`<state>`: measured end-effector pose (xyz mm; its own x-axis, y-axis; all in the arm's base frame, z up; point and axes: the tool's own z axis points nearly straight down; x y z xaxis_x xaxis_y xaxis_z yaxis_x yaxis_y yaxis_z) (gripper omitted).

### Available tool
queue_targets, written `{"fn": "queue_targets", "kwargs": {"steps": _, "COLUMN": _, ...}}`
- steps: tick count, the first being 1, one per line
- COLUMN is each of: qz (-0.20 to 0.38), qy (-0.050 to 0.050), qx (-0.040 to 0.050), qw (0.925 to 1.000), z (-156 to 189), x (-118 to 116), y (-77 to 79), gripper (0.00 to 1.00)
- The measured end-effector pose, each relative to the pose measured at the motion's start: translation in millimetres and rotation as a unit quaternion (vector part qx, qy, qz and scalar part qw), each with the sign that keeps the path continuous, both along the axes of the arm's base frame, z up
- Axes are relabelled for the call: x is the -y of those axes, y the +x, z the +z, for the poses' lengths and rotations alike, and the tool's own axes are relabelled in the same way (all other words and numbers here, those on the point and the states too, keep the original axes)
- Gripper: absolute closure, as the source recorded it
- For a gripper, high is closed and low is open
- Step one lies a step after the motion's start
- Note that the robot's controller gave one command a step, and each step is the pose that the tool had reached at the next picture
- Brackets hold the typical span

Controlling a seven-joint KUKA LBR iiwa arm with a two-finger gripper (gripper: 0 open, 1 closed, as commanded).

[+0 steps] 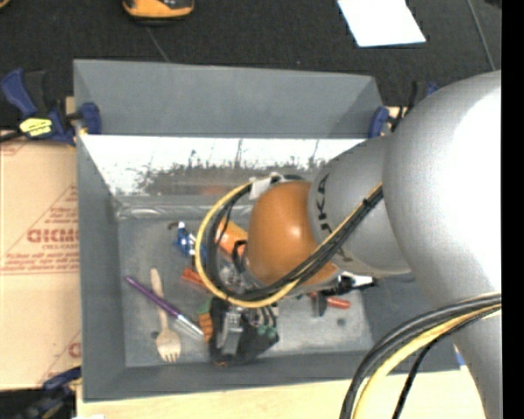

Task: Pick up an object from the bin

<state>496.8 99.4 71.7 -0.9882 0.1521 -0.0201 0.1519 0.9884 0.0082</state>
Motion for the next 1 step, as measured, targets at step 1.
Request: {"fn": "queue_targets", "kwargs": {"steps": 1, "qz": -0.007, "qy": 0.0, "qx": 0.0012, "qw": 1.0, "z": 30.2, "x": 20.8, "y": -21.6, "gripper": 0.0}}
